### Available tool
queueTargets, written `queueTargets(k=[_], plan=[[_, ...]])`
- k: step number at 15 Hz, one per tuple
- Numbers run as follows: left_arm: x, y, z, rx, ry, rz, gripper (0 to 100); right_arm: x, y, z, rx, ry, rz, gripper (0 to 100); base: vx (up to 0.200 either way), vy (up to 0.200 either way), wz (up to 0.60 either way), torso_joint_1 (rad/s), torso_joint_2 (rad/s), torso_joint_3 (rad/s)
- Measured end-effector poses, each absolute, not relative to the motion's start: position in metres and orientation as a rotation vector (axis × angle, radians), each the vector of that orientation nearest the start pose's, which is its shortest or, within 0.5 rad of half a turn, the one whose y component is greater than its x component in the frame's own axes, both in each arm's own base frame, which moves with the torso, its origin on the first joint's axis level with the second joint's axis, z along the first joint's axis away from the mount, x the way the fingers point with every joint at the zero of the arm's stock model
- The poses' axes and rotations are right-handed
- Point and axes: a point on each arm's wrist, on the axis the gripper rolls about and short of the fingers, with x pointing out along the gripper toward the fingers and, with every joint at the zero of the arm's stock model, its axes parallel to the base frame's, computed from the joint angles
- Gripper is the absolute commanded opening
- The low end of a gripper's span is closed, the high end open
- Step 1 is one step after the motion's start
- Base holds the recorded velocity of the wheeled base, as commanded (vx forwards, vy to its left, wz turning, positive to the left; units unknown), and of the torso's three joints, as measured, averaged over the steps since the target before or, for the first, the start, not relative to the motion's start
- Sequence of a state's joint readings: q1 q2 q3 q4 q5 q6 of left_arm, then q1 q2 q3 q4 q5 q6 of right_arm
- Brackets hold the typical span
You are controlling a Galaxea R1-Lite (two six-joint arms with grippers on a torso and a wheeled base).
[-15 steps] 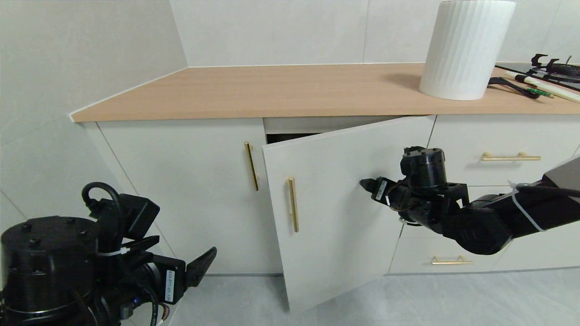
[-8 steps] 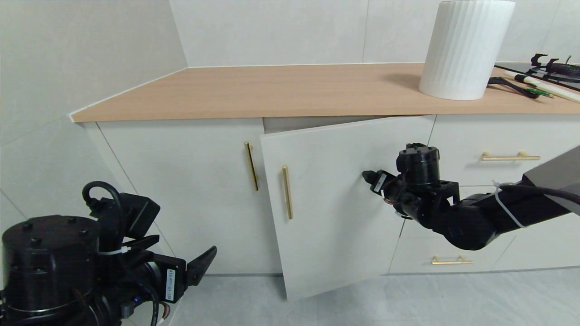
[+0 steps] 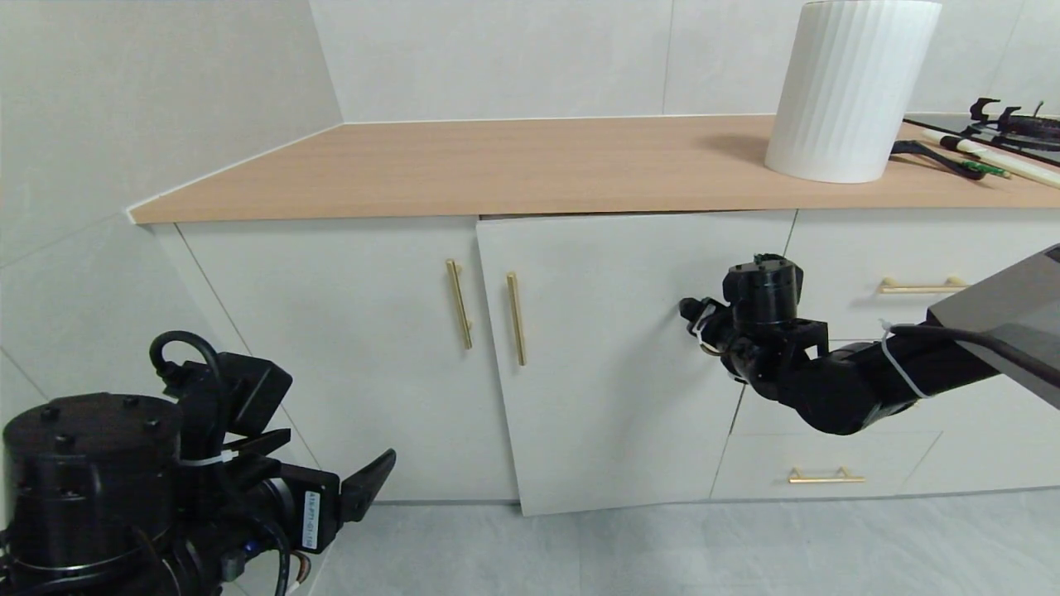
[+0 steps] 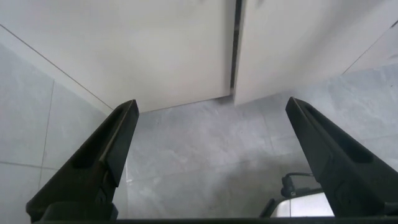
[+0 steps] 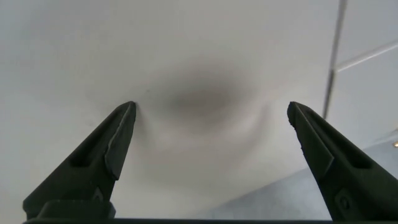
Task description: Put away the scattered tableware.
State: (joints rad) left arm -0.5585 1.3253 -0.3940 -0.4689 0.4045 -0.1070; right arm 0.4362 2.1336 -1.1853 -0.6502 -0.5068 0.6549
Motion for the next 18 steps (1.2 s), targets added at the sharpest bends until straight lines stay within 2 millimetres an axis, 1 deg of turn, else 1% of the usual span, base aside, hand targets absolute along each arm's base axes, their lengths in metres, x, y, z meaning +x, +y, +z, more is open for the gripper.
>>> queueTargets(k=[7,10,12,14,16,18], plan=[[0.160,-0.089,0.149,0.114,0.425,-0.128,100,0.395,0.155,0.130,0.525,0.192,-0.217,100,0.000,0.000,0.00,0.000,0.00,0.000],[0.160,-0.089,0.149,0.114,0.426,-0.128,100,0.397,0.154,0.129,0.526,0.190,-0.224,100,0.000,0.000,0.00,0.000,0.00,0.000],[0.160,-0.089,0.149,0.114,0.427,-0.129,100,0.393,0.153,0.131,0.525,0.193,-0.223,100,0.000,0.000,0.00,0.000,0.00,0.000],[0.160,-0.089,0.149,0.110,0.422,-0.129,100,0.381,0.155,0.135,0.524,0.217,-0.176,100,0.000,0.000,0.00,0.000,0.00,0.000],[0.159,-0.089,0.151,0.106,0.415,-0.131,100,0.358,0.155,0.150,0.517,0.239,-0.094,100,0.000,0.000,0.00,0.000,0.00,0.000],[0.155,-0.085,0.156,0.090,0.387,-0.126,100,0.329,0.147,0.169,0.478,0.231,-0.041,100,0.000,0.000,0.00,0.000,0.00,0.000]])
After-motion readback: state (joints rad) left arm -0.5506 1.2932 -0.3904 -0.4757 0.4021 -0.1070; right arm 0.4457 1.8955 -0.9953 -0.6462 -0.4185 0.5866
